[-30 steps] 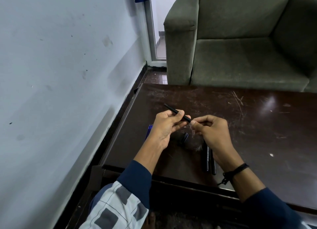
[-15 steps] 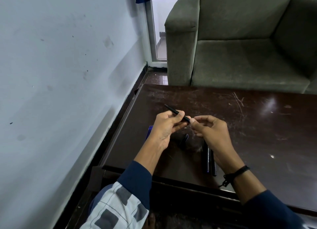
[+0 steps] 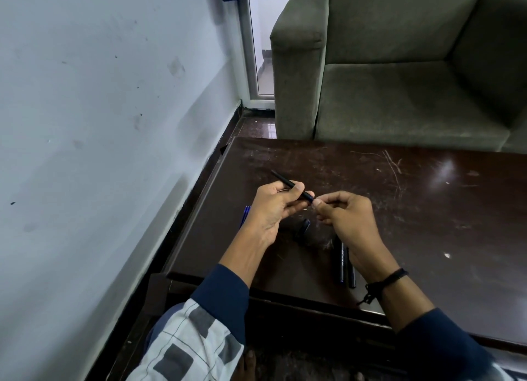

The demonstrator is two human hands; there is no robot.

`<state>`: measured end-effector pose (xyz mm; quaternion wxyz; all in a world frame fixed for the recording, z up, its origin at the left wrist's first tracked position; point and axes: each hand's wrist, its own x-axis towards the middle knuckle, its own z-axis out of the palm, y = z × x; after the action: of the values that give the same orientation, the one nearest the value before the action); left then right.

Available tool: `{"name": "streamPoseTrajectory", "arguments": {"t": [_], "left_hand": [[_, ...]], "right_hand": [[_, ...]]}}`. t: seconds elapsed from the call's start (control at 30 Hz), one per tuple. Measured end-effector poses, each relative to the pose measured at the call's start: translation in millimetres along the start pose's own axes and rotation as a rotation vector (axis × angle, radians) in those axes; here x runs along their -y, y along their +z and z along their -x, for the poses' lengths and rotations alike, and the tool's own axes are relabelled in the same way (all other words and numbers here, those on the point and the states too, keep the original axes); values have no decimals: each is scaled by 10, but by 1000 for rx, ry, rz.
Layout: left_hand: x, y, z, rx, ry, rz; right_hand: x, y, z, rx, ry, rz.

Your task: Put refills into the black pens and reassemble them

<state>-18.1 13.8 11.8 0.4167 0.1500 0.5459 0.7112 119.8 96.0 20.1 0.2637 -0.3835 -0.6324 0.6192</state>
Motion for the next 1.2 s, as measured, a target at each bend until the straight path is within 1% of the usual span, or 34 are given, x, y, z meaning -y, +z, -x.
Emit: {"name": "streamPoseTrajectory", "arguments": {"t": [0.27,0.43,0.57,0.8,0.93,1.2], "left_hand": [[25,-24,-27,-6,3,-45],[18,-37,-36,16,13,-58],[23,-47,-47,-8,17,-69],[60,-48,-46,-3,16,-54],[52,-35,-40,-28,12,-64],[19,-16,-14,-8,14,-78]], "right_hand": [[28,49,35,14,23,-62],[34,37,55,19,4,-70],[44,68,69,25,29,-121],[40,57,78,14,26,-72],[9,83,77,12,66,-80],[8,63,32,22,38,-87]]}}
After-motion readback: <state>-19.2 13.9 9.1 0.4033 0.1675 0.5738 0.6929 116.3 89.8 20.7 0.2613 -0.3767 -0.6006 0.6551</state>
